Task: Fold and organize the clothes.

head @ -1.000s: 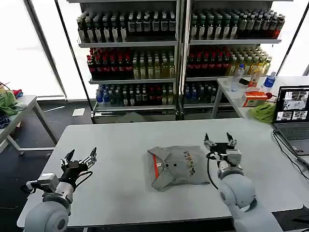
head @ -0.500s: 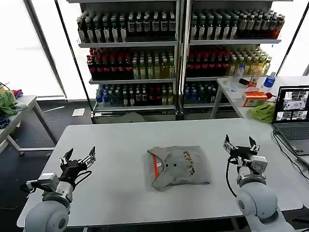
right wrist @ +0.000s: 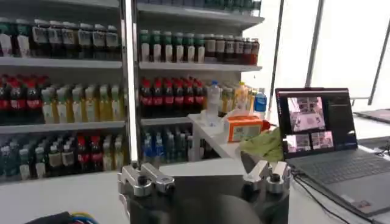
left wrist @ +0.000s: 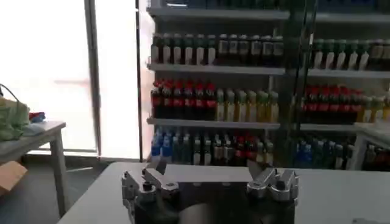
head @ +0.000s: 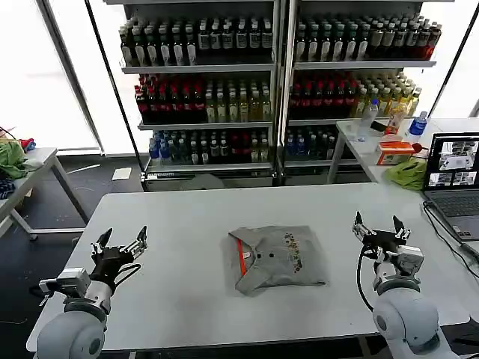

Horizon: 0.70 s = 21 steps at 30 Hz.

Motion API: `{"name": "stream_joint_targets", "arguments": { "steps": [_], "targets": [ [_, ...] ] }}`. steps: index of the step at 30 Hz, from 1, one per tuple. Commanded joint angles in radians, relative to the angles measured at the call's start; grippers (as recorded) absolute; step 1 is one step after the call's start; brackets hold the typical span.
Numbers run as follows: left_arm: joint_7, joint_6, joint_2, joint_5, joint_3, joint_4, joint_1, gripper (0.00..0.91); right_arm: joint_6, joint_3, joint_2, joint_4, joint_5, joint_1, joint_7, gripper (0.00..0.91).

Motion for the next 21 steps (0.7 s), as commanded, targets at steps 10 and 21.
{"name": "stream_joint_targets", "arguments": {
  "steps": [10, 21],
  "targets": [
    [0.073, 0.014, 0.002, 0.040, -0.001, -0.002, 0.004, 0.907, -0.001, 0.010, -0.003, 0.012, -0.003, -0.011, 0.002, 0.907],
    [0.084, 0.018, 0.004, 0.044, -0.006, -0.003, 0.005, 0.907, -0.004, 0.006, -0.005, 0.016, -0.004, -0.010, 0.002, 0.907]
  ]
}}
